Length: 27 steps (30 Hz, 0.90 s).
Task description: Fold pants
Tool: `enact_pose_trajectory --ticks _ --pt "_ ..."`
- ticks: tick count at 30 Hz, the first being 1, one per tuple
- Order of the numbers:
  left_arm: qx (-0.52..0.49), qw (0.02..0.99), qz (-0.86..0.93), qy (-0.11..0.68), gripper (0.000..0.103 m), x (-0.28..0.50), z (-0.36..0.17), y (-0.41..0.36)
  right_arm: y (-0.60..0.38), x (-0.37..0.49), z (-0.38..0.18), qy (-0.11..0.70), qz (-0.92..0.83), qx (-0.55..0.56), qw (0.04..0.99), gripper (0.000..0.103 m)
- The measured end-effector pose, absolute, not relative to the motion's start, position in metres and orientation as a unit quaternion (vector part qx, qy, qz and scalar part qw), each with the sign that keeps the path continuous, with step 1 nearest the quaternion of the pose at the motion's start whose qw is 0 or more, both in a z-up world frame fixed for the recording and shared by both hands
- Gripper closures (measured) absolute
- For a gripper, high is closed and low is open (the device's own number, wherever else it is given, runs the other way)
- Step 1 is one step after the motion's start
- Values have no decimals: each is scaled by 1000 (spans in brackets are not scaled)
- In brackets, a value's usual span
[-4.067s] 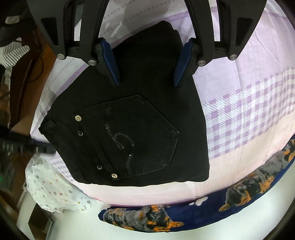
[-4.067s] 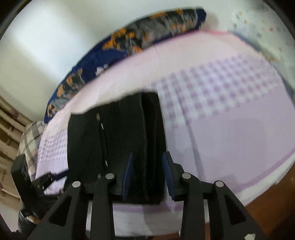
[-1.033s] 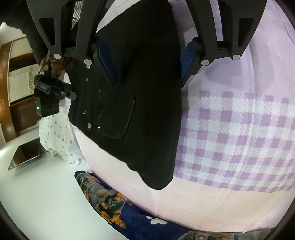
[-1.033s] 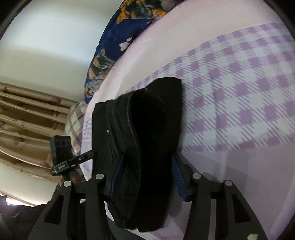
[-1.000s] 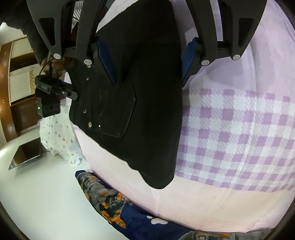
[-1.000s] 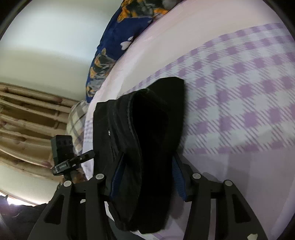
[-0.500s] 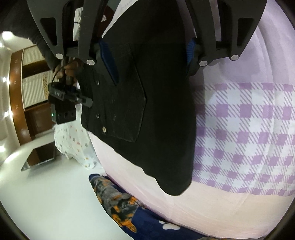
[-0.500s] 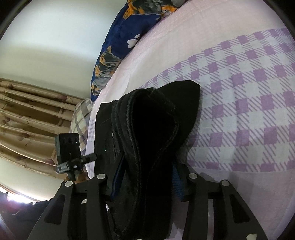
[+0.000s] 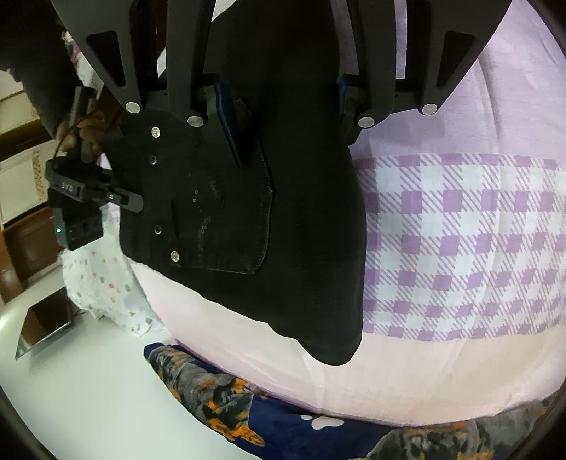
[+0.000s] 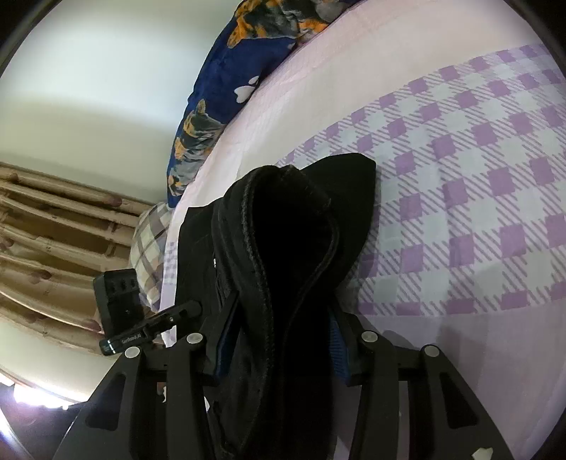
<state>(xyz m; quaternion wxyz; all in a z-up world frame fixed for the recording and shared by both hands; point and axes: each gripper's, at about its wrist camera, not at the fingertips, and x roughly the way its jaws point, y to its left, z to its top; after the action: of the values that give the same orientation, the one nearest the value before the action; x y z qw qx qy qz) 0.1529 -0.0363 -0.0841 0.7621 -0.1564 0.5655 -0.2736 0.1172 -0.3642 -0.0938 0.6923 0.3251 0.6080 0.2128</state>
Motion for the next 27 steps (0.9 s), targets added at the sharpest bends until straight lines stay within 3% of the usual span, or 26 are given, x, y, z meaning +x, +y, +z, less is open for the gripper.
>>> enact_pose_trajectory --ticks 7,11,18,27 --pt "-132 771 -259 567 64 153 -81 -43 -353 113 -83 604 181 301 716 71" --pt "-97 781 -258 561 74 152 -74 -53 -346 110 -72 590 165 301 731 77" --pt "-103 788 -268 544 86 147 -62 -46 -327 109 -44 567 157 317 744 79" --pt "-128 802 -253 525 87 142 -43 -8 -286 123 -35 570 185 319 735 79"
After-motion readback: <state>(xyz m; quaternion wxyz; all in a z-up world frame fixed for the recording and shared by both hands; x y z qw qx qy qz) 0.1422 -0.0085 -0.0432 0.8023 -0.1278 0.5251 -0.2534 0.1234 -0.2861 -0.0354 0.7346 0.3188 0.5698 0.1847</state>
